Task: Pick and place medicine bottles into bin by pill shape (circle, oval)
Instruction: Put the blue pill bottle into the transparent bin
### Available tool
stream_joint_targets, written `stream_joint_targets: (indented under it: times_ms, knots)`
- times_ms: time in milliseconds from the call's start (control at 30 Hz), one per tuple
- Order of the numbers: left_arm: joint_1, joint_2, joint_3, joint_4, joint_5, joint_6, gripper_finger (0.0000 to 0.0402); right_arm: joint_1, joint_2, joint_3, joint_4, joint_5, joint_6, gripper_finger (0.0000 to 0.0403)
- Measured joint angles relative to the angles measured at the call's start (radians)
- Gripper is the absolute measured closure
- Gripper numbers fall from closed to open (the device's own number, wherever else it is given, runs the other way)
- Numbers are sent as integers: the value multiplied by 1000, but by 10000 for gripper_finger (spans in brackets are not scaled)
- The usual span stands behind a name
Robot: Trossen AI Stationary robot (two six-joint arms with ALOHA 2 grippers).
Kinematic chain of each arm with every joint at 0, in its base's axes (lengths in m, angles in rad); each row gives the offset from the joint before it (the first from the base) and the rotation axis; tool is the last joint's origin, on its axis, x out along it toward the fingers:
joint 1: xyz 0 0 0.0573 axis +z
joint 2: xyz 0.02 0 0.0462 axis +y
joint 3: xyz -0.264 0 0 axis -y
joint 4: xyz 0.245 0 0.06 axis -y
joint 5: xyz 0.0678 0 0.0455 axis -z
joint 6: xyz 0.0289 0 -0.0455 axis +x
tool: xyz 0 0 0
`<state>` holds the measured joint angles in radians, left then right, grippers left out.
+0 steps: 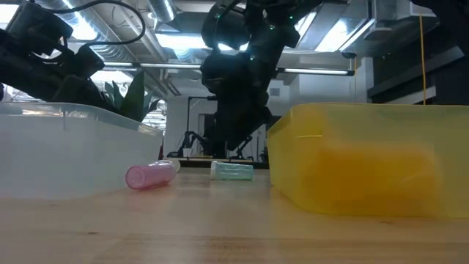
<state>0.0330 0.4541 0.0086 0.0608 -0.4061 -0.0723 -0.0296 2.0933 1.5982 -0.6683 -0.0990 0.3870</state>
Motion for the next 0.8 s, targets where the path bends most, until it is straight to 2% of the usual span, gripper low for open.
stream_joint_targets:
  times_ms: [333, 533, 733, 800]
  knots:
    - [0, 4, 0, 0, 0, -3, 211, -8, 47, 0, -2, 0, -30, 166]
    - [0, 6, 0, 0, 0, -3, 211, -9, 94, 0, 28, -41, -56, 166]
    - [0, 6, 0, 0, 0, -3, 211, -22, 104, 1, 51, -30, -47, 166]
    - [0, 6, 0, 0, 0, -3, 211, -24, 105, 1, 60, 3, -27, 166]
